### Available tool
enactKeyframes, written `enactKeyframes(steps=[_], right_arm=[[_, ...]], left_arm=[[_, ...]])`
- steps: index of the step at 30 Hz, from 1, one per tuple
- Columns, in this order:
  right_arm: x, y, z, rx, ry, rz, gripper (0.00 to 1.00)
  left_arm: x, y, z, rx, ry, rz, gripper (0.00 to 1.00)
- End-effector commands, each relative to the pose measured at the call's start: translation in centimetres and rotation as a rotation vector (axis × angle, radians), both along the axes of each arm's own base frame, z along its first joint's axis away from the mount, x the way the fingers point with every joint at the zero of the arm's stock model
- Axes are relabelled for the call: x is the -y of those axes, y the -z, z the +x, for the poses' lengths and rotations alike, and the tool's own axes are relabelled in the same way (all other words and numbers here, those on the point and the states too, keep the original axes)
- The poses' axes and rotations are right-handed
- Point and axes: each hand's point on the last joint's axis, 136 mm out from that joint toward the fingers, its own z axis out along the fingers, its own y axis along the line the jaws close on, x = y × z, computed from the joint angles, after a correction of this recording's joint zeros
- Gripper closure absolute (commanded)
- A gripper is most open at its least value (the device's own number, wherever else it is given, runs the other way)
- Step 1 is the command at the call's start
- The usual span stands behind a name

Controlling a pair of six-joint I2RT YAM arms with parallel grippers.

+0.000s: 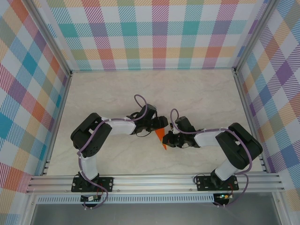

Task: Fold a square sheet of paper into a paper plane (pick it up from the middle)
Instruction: Fold the wing for the fifth time at the center of the table.

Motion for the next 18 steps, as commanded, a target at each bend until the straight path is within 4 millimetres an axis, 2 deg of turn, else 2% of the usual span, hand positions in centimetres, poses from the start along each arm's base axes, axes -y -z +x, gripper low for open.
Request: enactKeyframes(steps=[1,7,18], right_arm=[[3.8,5.3,-3.6,-0.142,0.001,-0.223,0.94],[4.0,5.5,-3.8,-0.148,0.001,-0.232,0.95],[4.0,5.8,-4.2,-0.164,-0.013,-0.233,0.98]], left_arm=[[-2.2,1.9,0.7,-0.031,-0.076,0.097,0.32],[-3.1,2.0,1.2,-0.037,-0.086,0.110,0.32],[-4.9,2.3,3.5,-0.044,-0.112,0.129,0.32]])
